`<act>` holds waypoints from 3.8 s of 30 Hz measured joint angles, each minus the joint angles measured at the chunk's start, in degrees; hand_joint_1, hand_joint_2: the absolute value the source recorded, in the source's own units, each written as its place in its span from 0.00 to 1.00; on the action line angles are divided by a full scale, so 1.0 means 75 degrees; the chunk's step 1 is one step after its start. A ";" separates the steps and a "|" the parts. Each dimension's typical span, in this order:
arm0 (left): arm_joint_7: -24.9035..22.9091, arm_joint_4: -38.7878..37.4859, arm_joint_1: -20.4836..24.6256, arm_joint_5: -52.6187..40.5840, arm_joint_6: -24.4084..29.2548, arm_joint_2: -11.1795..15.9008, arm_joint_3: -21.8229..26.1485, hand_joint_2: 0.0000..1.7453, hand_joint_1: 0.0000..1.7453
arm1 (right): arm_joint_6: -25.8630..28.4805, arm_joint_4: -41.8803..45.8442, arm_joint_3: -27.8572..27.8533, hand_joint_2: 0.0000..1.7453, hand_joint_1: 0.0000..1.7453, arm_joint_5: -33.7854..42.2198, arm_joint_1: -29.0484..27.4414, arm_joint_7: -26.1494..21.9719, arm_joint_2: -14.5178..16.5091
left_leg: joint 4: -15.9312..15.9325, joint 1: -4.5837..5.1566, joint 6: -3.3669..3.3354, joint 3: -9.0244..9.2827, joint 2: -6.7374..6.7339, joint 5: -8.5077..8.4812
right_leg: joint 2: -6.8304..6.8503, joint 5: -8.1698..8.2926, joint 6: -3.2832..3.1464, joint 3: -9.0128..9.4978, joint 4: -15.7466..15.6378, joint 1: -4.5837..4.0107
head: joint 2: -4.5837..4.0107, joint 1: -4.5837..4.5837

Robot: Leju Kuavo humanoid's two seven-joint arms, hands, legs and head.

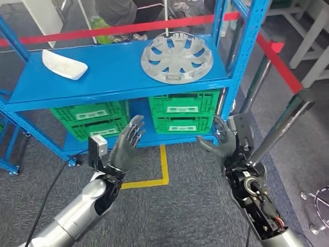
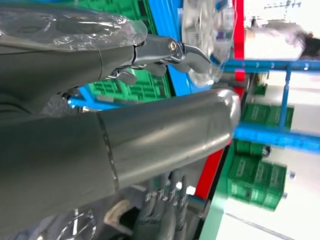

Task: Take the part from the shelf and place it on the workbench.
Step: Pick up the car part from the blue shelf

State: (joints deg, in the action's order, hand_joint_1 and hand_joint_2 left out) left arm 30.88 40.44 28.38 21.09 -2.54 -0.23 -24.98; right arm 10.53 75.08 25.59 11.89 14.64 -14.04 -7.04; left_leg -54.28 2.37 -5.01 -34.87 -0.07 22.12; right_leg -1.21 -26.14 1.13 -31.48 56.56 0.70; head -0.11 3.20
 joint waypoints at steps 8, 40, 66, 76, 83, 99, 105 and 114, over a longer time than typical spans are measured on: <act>0.0043 -0.0121 -0.0002 0.0008 -0.0016 -0.0121 -0.0003 0.00 0.00 | -0.0008 -0.0018 -0.0071 1.00 0.00 0.0000 -0.0010 -0.0010 -0.0014 | 0.0435 -0.0291 0.0365 0.0587 -0.0008 0.0110 | 0.0102 -0.0524 0.0409 -0.1011 0.1762 0.0162 | 0.0000 -0.0100; -0.0038 -0.0056 -0.0294 0.0141 0.0256 0.0061 0.0012 0.00 0.00 | -0.0470 -0.0225 -0.0081 1.00 0.00 0.0255 0.0339 0.0200 -0.0068 | 0.0221 -0.0242 0.0440 0.0548 0.0047 0.0228 | 0.0113 -0.0295 0.0317 -0.0826 0.1203 0.0125 | 0.0000 -0.0121; -0.0056 -0.0006 -0.0240 0.0177 0.0172 0.0047 0.0022 0.00 0.00 | -0.1125 -0.0577 -0.0281 1.00 0.00 0.0241 0.0753 0.0439 -0.0145 | 0.0227 -0.0320 0.0487 0.0156 0.0056 -0.0084 | 0.0122 -0.0654 0.0260 -0.0497 0.1362 0.0154 | 0.0000 -0.0057; -0.0055 -0.0009 -0.0310 0.0186 0.0171 0.0025 0.0020 0.00 0.00 | -0.1194 -0.0620 -0.0337 1.00 0.00 0.0101 0.0736 0.0575 -0.0198 | 0.0130 -0.0131 0.0531 0.0599 0.0081 0.0377 | 0.0116 0.0445 -0.0208 -0.0316 -0.0299 -0.0111 | 0.0000 -0.0316; -0.0031 -0.0009 -0.0339 0.0189 0.0165 0.0062 0.0026 0.00 0.00 | -0.1177 -0.0591 -0.0388 1.00 0.00 0.0009 0.0753 0.0715 -0.0241 | -0.2144 -0.0323 0.0877 -0.0849 0.0059 0.1081 | 0.0101 0.0348 -0.0304 -0.0026 -0.0400 0.0018 | 0.0000 -0.0179; -0.0012 0.0047 -0.0473 0.0181 0.0275 0.0117 0.0102 0.00 0.00 | -0.1298 -0.0637 -0.0354 1.00 0.00 -0.0002 0.0853 0.0750 -0.0248 | 0.0261 -0.0293 0.0428 0.0375 0.0083 0.0058 | 0.0126 -0.0838 0.0136 -0.1003 0.2054 0.0051 | 0.0000 -0.0232; -0.0013 0.0054 -0.0498 0.0184 0.0275 0.0117 0.0108 0.00 0.00 | -0.1303 -0.0671 -0.0354 1.00 0.00 -0.0001 0.0877 0.0751 -0.0248 | 0.0179 -0.0252 0.0552 0.0598 0.0108 0.0326 | 0.0132 0.0384 -0.0049 -0.0284 -0.0271 -0.0016 | 0.0000 -0.0417; -0.0012 0.0109 -0.0559 0.0189 0.0346 0.0162 0.0145 0.00 0.00 | -0.1503 -0.0683 -0.0337 1.00 0.00 -0.0202 0.0997 0.1038 -0.0259 | -0.2131 -0.0365 0.0897 -0.0863 0.0066 0.1109 | 0.0118 0.0353 -0.0249 -0.0032 -0.0379 0.0060 | 0.0000 -0.0246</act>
State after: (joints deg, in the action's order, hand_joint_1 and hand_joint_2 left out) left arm 30.80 41.25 24.19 22.51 0.05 0.98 -23.90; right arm -0.74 69.96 23.06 10.38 22.12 -6.25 -8.98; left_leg -70.26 -0.37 1.72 -41.34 0.43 30.44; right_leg -0.33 -23.49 -0.74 -31.72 53.72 1.15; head -0.11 1.35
